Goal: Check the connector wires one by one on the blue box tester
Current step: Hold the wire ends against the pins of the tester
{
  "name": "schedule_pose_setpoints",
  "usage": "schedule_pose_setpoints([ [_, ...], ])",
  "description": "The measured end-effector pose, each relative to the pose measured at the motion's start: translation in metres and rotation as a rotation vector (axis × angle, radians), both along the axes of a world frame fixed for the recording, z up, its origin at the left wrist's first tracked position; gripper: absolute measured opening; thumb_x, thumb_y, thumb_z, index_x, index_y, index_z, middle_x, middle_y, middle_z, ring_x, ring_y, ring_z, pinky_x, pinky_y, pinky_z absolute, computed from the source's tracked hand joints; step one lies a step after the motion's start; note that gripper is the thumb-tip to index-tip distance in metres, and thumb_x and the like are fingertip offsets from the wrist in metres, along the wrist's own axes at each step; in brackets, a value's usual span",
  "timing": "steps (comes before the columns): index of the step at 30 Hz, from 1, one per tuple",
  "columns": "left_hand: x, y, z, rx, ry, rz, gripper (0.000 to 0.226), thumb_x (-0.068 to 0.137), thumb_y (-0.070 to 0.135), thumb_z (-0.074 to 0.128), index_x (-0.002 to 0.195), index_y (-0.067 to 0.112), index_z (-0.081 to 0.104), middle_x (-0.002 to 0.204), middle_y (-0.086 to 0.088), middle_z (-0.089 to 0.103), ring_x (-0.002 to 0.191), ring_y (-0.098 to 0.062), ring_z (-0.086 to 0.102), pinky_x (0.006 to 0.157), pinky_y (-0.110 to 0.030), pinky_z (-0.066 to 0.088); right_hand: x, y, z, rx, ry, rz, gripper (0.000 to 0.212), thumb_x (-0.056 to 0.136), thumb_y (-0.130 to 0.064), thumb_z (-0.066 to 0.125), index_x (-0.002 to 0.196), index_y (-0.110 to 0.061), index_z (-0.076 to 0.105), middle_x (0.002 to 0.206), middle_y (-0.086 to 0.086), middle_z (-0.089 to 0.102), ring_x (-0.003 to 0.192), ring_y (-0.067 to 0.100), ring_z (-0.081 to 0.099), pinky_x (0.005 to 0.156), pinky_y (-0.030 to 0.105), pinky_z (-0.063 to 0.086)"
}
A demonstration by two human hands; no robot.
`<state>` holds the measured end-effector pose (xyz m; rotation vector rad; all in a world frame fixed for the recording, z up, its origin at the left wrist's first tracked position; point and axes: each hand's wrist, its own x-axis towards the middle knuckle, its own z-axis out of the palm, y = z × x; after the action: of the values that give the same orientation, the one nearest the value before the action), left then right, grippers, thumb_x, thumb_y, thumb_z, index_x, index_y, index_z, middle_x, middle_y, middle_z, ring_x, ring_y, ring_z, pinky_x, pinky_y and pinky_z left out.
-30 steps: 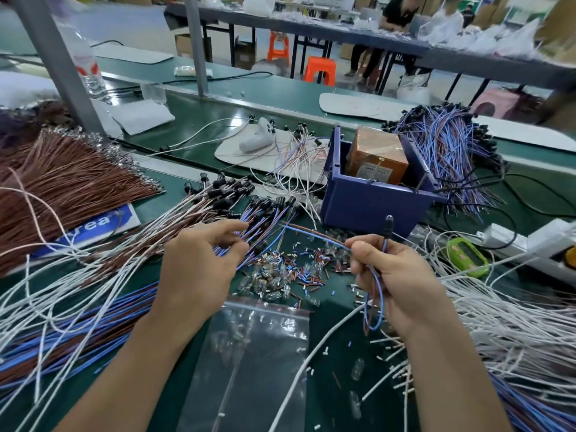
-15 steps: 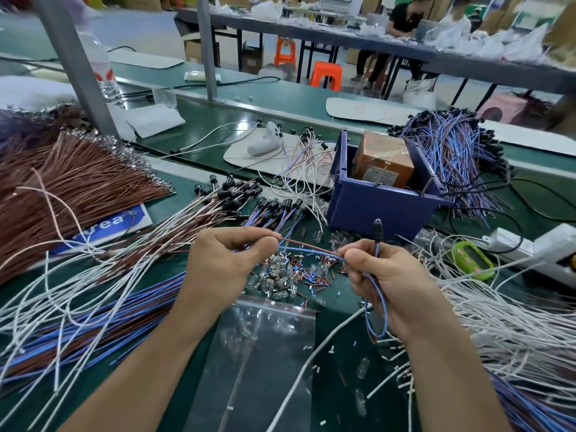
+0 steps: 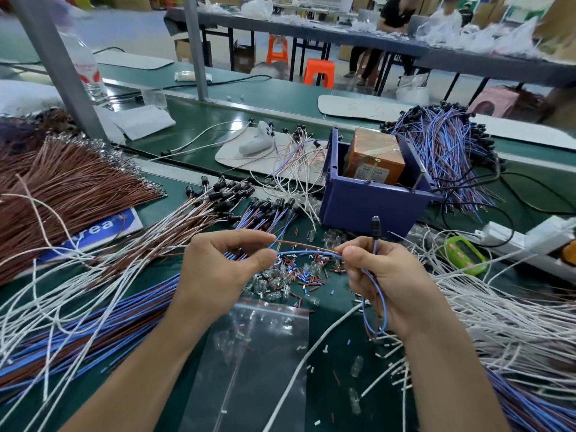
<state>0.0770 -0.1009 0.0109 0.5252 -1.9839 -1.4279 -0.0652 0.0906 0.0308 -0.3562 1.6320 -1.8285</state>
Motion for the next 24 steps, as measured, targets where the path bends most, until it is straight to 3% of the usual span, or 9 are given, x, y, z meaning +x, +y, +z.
schedule_pose_setpoints([
  [4,-0.002,0.001,-0.001,-0.008,-0.054,0.039,0.024,0.075,0.014,0.090,0.087,0.033,0.083,0.074,0.009,0.077,0.065,-0.001,0.068,0.066,-0.013,0.054,-0.001,-0.001,0.001,-0.122,-0.072,-0.106,0.030,0.094,-0.006,0.062,0.072,-0.014,0.080,0.059,0.008,0.058,0.049,0.013,0.045,0.049,0.021,0.037],
  [6,-0.001,0.002,-0.001,-0.028,-0.073,0.040,0.023,0.075,0.017,0.090,0.088,0.034,0.082,0.076,0.011,0.077,0.067,0.000,0.069,0.067,-0.012,0.054,-0.002,0.000,0.003,-0.257,-0.117,-0.201,0.015,0.085,-0.016,0.067,0.079,-0.011,0.080,0.063,0.009,0.063,0.047,0.012,0.042,0.047,0.020,0.038],
  [8,0.000,0.005,-0.001,-0.051,-0.095,0.039,0.023,0.074,0.019,0.090,0.086,0.037,0.081,0.077,0.015,0.077,0.071,-0.001,0.072,0.067,-0.010,0.054,-0.005,0.001,0.004,-0.369,-0.112,-0.283,0.019,0.077,-0.021,0.070,0.086,-0.005,0.077,0.066,0.009,0.068,0.040,0.009,0.039,0.042,0.018,0.035],
  [12,-0.011,0.021,0.004,-0.068,-0.120,0.000,0.026,0.078,0.019,0.088,0.078,0.044,0.080,0.074,0.021,0.076,0.070,0.001,0.072,0.063,-0.009,0.053,-0.008,0.007,0.003,-0.376,-0.129,-0.373,0.011,0.073,-0.021,0.073,0.069,-0.011,0.078,0.063,0.008,0.067,0.045,0.010,0.048,0.042,0.019,0.039],
  [15,-0.038,0.037,0.017,-0.105,-0.084,-0.002,0.021,0.080,0.026,0.085,0.079,0.046,0.081,0.071,0.024,0.074,0.065,0.006,0.067,0.058,-0.004,0.045,-0.009,0.008,0.004,-0.378,-0.231,-0.386,0.013,0.071,-0.016,0.073,0.077,-0.005,0.073,0.062,0.009,0.064,0.051,0.013,0.057,0.044,0.021,0.044],
  [17,-0.063,0.046,0.028,0.013,-0.040,-0.043,0.015,0.084,0.025,0.082,0.084,0.041,0.083,0.070,0.019,0.075,0.060,0.005,0.065,0.057,-0.008,0.046,-0.008,0.007,0.004,-0.355,-0.252,-0.394,0.013,0.069,-0.014,0.072,0.078,-0.005,0.069,0.060,0.008,0.063,0.050,0.013,0.059,0.045,0.021,0.048],
  [19,-0.087,0.055,0.037,0.180,-0.018,-0.095,0.013,0.087,0.023,0.080,0.084,0.035,0.083,0.076,0.014,0.078,0.072,0.000,0.072,0.067,-0.014,0.053,-0.005,0.003,0.006,-0.351,-0.280,-0.413,0.002,0.066,-0.012,0.073,0.064,-0.010,0.072,0.059,0.006,0.064,0.049,0.012,0.062,0.047,0.020,0.053],
  [21,-0.108,0.066,0.040,0.281,-0.021,-0.134,0.011,0.088,0.020,0.080,0.083,0.030,0.083,0.080,0.010,0.079,0.080,-0.005,0.075,0.074,-0.020,0.056,-0.005,0.000,0.005,-0.358,-0.313,-0.439,0.009,0.065,-0.009,0.074,0.057,-0.014,0.072,0.060,0.005,0.065,0.049,0.012,0.062,0.048,0.020,0.054],
  [24,-0.129,0.081,0.041,0.359,-0.028,-0.167,0.008,0.085,0.019,0.082,0.083,0.026,0.084,0.079,0.004,0.080,0.078,-0.012,0.077,0.076,-0.032,0.062,-0.007,-0.002,0.002,-0.366,-0.297,-0.488,0.005,0.067,-0.008,0.072,0.070,-0.006,0.069,0.059,0.010,0.064,0.046,0.015,0.060,0.045,0.021,0.051],
])
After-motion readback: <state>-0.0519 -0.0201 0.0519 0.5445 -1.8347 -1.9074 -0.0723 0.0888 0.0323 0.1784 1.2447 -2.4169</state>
